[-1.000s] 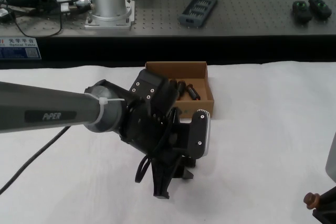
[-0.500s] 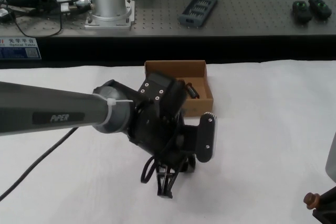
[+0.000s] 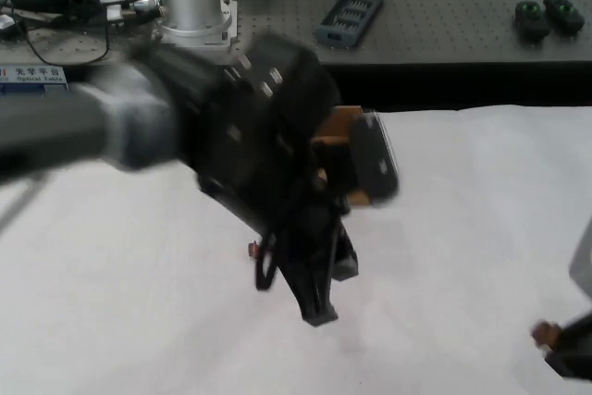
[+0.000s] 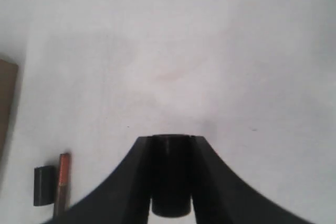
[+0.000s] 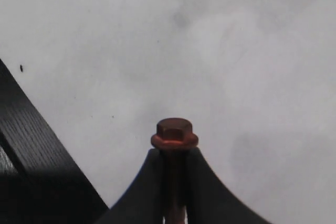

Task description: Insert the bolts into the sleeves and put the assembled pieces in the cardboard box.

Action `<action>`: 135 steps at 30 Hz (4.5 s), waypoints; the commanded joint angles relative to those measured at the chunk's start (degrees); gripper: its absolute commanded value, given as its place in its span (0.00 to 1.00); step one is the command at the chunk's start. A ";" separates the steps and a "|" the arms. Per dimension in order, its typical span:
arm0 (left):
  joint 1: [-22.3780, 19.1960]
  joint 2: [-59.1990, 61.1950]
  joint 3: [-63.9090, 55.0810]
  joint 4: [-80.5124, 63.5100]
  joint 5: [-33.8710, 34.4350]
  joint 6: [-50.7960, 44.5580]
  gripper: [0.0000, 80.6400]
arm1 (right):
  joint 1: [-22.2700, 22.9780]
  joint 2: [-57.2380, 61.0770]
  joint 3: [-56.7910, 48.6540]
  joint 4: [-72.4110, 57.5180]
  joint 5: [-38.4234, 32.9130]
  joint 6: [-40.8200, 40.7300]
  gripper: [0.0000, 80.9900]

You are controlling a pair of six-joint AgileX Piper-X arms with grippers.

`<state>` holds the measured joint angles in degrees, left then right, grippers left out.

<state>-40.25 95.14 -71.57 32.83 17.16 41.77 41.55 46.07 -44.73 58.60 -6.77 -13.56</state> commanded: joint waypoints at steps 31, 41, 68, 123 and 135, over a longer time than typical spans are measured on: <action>5.58 -38.14 33.76 -44.20 28.58 -61.78 0.01 | -0.05 13.58 -0.28 -56.84 -16.31 53.85 0.03; 5.58 -37.91 33.76 -47.10 24.28 -65.47 0.01 | -0.05 13.58 -0.28 -56.84 -17.37 55.33 0.03; 5.58 -36.03 33.76 -51.42 23.54 -68.71 0.01 | -0.05 13.58 -0.28 -61.98 -19.90 59.87 0.03; 5.58 -36.03 33.76 -57.92 13.45 -69.64 0.01 | 4.62 13.47 -0.28 -50.91 -19.94 44.88 0.52; 5.58 -36.03 33.76 -59.83 13.45 -64.21 0.01 | 4.20 11.71 -0.77 -47.53 -19.89 43.97 0.50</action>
<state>-34.80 59.37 -36.85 -24.53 30.58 -26.06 45.75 58.32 -45.15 11.61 -26.35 30.36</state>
